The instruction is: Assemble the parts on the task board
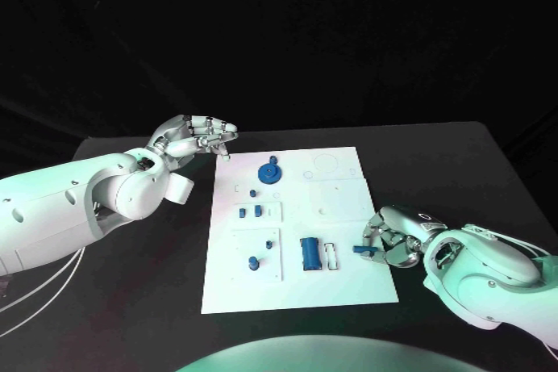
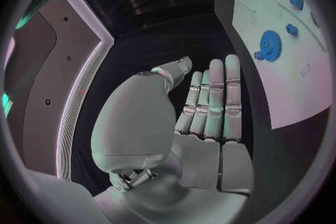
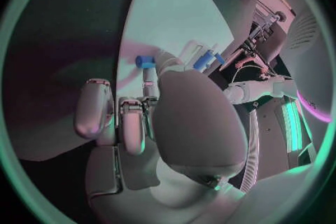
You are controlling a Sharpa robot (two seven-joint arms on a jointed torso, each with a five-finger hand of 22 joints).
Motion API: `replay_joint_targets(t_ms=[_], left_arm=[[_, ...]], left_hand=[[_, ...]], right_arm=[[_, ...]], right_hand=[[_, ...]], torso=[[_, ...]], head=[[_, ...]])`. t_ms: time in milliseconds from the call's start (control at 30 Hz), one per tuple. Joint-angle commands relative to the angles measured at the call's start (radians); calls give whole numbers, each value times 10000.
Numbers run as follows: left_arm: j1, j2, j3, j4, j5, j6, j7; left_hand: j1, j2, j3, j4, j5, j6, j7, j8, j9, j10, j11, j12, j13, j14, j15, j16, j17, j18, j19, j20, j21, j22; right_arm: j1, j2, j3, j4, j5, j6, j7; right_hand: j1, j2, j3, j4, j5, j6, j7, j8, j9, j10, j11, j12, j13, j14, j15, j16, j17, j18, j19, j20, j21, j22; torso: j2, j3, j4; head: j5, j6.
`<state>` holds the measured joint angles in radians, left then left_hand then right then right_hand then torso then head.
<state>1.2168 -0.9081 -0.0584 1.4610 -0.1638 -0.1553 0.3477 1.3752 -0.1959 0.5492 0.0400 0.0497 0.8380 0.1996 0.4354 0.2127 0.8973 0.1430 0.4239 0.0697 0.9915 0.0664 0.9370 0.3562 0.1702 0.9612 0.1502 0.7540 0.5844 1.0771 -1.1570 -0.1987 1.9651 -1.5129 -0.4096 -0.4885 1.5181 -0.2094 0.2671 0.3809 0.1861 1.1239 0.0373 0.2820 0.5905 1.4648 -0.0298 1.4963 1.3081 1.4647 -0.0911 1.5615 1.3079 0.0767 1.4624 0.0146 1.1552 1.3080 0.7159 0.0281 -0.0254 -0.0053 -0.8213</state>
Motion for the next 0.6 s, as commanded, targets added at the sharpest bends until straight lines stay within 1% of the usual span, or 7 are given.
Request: replay_joint_targets(t_ms=[33, 100, 267, 367, 433, 467, 600], left_arm=[[5, 25, 6, 21, -15, 128, 56], [5, 32, 6, 18, -15, 130, 56], [5, 41, 6, 10, -15, 125, 57], [5, 43, 6, 10, -15, 121, 57], [5, 44, 6, 9, -15, 120, 57], [5, 45, 6, 8, -15, 120, 57], [5, 45, 6, 8, -15, 125, 55]], left_hand=[[9, 72, -42, 17, 18, -83, -8, 40, 17, -86, -4, 22, 11, -27, 12, -35, 16, 134, 18, 69, -61, -13], [20, 79, -38, 14, 19, -86, -8, 46, 17, -91, -5, 26, 11, -28, 11, -36, 18, 135, 20, 68, -62, -14], [20, 79, -38, 14, 19, -86, -8, 46, 17, -91, -5, 26, 11, -28, 11, -36, 18, 135, 20, 68, -62, -14], [20, 79, -38, 14, 19, -86, -8, 46, 17, -91, -5, 26, 11, -28, 11, -36, 18, 135, 20, 68, -62, -14], [22, 82, -38, 15, 18, -87, -8, 50, 18, -93, -4, 30, 11, -28, 11, -36, 19, 134, 21, 67, -62, -15], [22, 82, -38, 15, 18, -87, -8, 50, 18, -93, -4, 30, 11, -28, 11, -36, 19, 134, 21, 67, -62, -15], [22, 82, -38, 15, 18, -87, -8, 50, 18, -93, -4, 30, 11, -28, 11, -36, 19, 134, 21, 67, -62, -15]], right_arm=[[-39, -40, -65, 73, 561, -205, -353], [19, -64, -64, 163, 851, -381, -351], [202, -89, -62, 380, 1723, -712, -342], [257, -72, -61, 467, 2079, -830, -343], [279, -41, -61, 513, 2287, -877, -343], [290, -10, -62, 536, 2421, -900, -342], [305, 107, -62, 542, 2653, -900, -337]], right_hand=[[-365, -51, 1872, -1152, 25, -83, 2, 134, 242, 827, -67, 10, 2218, 1011, -32, 3, 2383, -32, 76, 13, 41, 1270], [-723, -134, 2403, -1303, 7, -214, -10, 252, 463, 835, -65, 18, 2224, 1015, -43, 9, 2401, -33, 88, 1, 48, 1296], [-1141, -184, 2876, -1486, -8, -328, -19, 390, 702, 843, -78, 28, 2231, 1020, -50, 19, 2427, -35, 98, -4, 42, 1320], [-1394, -202, 3034, -1515, -18, -359, -17, 440, 790, 848, -78, 39, 2238, 1022, -48, 22, 2435, -39, 107, -4, 56, 1335], [-1583, -198, 3125, -1504, -23, -373, -14, 466, 838, 850, -76, 41, 2240, 1021, -46, 21, 2432, -40, 110, -3, 54, 1342], [-1813, -178, 3185, -1435, -27, -379, -8, 484, 876, 851, -70, 44, 2243, 1024, -40, 25, 2444, -39, 111, 2, 43, 1346], [-2308, -297, 3148, -1296, -48, -349, -12, 524, 946, 862, -69, 74, 2261, 1028, -37, 33, 2466, -45, 126, 5, 68, 1368]], torso=[[-5, -5, -1], [-1, -7, 1], [-2, -11, 0], [-3, -17, 0], [1, -12, 1], [-1, -10, -2], [3, -6, -2]], head=[[-10, -2], [-19, -2], [-23, -7], [-39, -13], [-34, -16], [-28, -20], [-33, -24]])
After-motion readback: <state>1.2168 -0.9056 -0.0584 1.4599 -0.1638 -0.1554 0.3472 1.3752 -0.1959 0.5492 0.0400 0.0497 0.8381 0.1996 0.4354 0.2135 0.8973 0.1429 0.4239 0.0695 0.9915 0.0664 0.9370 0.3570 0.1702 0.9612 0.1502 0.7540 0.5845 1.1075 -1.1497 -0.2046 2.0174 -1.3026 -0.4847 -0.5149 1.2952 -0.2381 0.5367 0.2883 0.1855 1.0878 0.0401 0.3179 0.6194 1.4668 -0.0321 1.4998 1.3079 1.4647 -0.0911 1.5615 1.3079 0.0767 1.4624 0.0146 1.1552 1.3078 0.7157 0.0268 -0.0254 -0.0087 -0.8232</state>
